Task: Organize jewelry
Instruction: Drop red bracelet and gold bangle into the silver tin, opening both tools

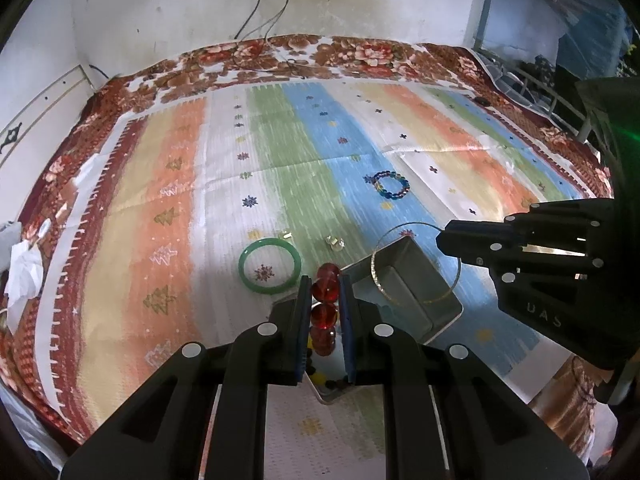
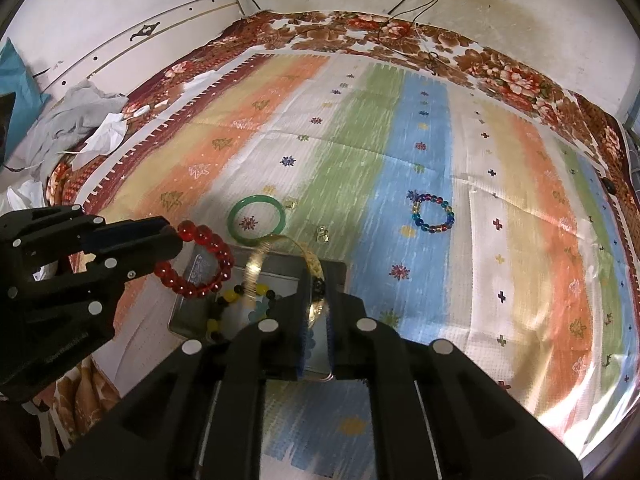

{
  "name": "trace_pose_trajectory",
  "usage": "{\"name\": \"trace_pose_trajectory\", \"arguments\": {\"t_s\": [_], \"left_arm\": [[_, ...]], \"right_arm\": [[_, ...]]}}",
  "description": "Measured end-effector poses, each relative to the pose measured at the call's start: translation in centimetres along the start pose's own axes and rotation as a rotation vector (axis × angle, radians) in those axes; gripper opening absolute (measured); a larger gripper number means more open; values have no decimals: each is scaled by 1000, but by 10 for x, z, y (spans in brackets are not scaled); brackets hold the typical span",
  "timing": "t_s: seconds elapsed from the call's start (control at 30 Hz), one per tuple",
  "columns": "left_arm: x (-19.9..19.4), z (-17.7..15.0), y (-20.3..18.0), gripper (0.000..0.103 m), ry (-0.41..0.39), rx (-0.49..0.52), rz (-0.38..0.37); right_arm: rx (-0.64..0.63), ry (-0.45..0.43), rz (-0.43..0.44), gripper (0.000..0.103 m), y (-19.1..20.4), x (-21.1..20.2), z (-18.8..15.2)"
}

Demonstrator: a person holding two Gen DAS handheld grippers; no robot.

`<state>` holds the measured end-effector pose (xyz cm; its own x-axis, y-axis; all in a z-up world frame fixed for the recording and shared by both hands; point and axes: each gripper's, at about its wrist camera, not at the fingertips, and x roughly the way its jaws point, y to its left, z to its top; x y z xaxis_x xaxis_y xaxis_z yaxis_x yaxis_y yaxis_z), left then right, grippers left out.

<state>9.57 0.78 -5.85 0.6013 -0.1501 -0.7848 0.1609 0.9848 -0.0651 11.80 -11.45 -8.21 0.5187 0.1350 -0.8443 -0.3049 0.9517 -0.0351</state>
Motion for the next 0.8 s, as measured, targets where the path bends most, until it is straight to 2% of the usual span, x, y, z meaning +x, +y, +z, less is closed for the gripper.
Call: {"name": "trace_pose_trajectory", "arguments": {"t_s": [0.1,0.13,0.17,0.2,0.23,0.33,0.8], "left_arm": [[1,0,-1,14,-3,4,-7],[1,0,-1,16,-4,5,-10],[1,0,-1,26,-5,7,-9],[1,0,-1,34,-8,9,-7],[1,0,-1,37,-8,9,-5],[2,0,2,40,-5,4,1],[11,0,15,40,20,-9,13]], "right_arm": [[-3,2,4,11,0,1,0],[-5,3,4,16,0,1,1],[-4,5,4,22,-1,2,0],[-2,3,7,33,-2,2,1],[0,2,10,37,-2,2,1],[2,1,10,37,-4,1,1],[6,13,11,37,-10,8,1]]}}
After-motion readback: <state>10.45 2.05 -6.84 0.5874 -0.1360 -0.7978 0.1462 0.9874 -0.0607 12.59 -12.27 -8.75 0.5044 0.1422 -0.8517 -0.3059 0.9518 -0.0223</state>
